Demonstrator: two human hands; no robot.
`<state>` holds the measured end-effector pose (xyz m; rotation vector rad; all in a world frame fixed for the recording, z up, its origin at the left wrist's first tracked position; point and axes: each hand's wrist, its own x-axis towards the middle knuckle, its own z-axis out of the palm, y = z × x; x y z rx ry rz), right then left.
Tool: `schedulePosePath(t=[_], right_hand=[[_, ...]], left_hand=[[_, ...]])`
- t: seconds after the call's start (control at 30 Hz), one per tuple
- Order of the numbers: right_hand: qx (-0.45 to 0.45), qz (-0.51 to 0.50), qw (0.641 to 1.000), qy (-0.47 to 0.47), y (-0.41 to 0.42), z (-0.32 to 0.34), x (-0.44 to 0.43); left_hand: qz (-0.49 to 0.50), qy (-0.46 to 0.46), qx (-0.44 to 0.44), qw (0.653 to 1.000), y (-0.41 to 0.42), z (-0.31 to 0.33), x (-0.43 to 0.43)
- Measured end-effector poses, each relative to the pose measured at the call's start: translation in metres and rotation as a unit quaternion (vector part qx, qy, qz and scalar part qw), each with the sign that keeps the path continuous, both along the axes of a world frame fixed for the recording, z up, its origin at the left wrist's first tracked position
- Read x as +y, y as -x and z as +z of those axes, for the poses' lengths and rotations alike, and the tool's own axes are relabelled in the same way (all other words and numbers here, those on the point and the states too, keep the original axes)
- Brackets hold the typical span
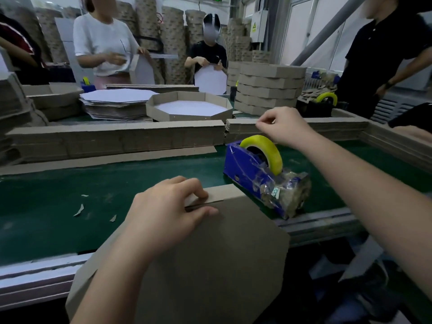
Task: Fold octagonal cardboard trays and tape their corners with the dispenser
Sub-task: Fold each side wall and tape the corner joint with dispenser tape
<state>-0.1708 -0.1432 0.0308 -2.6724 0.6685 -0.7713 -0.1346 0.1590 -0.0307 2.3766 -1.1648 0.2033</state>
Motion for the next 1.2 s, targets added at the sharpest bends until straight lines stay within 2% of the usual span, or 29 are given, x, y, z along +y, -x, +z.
schedulePosePath(t=[0.2, 0.43, 0.63, 0.77, 0.87, 1.03, 1.13, 1.2], right_hand=[[0.214, -0.004, 0.973, 0.086, -0.070, -0.019, -0.073], [0.312, -0.035, 0.932, 0.178, -0.132, -0.029, -0.124], [0.326, -0.011, 0.932, 0.157, -0.162, -0.043, -0.132], [0.275, -0.028, 0.931, 0.238, -0.171, -0.050, -0.136], [0.233, -0.031, 0.936, 0.263, -0.171, -0.058, -0.144], [0.277, -0.043, 0.922, 0.269, -0.174, -0.067, -0.167], [0.228, -0.059, 0.908, 0.346, -0.169, -0.062, -0.170], [0.176, -0.032, 0.922, 0.343, -0.160, -0.053, -0.167]], left_hand=[[-0.001, 0.020, 0.032, 0.999, -0.005, 0.005, -0.003], [0.024, 0.045, 0.090, 0.995, -0.026, 0.014, 0.001], [0.036, 0.079, 0.146, 0.985, -0.044, 0.017, 0.002], [0.035, 0.096, 0.178, 0.979, -0.050, 0.018, 0.000], [0.033, 0.098, 0.179, 0.978, -0.051, 0.016, 0.001], [0.025, 0.112, 0.171, 0.978, -0.052, 0.014, 0.001], [0.015, 0.124, 0.166, 0.978, -0.051, 0.015, 0.002], [0.014, 0.130, 0.164, 0.978, -0.052, 0.014, 0.004]])
